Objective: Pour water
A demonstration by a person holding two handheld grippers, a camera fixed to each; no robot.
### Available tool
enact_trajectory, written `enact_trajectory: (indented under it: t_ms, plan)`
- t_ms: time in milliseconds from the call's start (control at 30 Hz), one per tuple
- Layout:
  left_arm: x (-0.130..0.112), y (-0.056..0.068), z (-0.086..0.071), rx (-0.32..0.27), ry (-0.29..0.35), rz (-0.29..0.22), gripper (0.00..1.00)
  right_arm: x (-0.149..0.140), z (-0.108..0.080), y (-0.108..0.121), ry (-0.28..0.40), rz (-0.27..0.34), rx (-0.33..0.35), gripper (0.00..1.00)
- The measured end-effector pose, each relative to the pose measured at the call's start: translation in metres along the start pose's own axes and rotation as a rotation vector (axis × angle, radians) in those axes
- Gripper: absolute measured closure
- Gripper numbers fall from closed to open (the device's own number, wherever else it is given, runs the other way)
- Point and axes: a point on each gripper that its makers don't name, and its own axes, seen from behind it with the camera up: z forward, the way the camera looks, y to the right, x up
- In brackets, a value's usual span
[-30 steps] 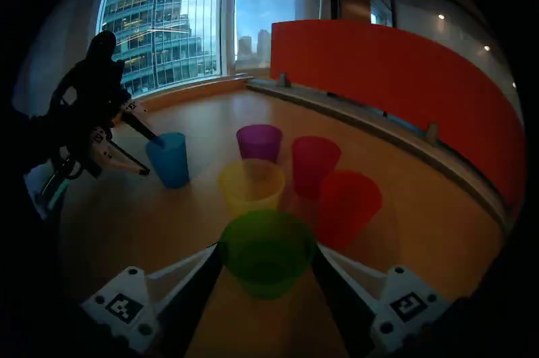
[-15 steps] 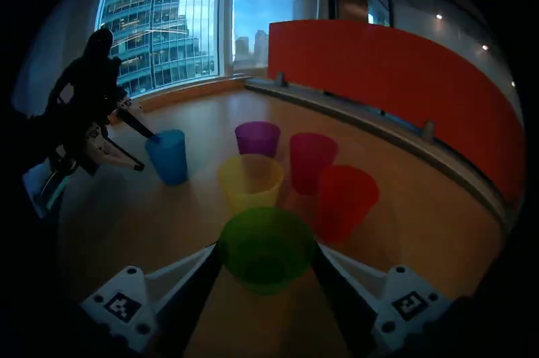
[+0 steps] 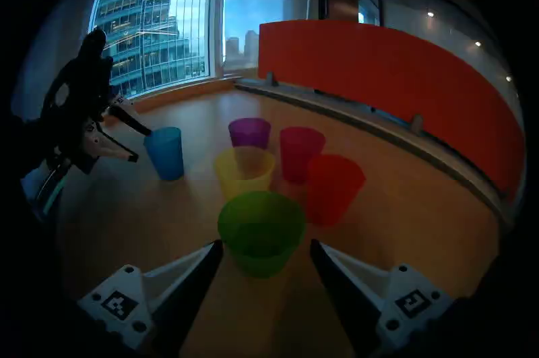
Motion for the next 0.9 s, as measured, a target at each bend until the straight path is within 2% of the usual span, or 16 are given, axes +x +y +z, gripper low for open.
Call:
enact_trajectory:
  t_ms: [500,767,900]
  plan:
    - [0.003,-0.003,-0.029,0.053,0.066,-0.035,0.08,-0.007,-0.05,-0.001,0.056,0.051,-0.055,0.0]
    - [0.01,-0.009,-0.041,0.102,0.132,-0.08,0.08,-0.004,-0.071,0.002,0.082,0.064,-0.091,0.0]
    - [0.021,-0.014,-0.049,0.137,0.186,-0.096,0.08,0.004,-0.08,0.006,0.11,0.069,-0.122,0.0]
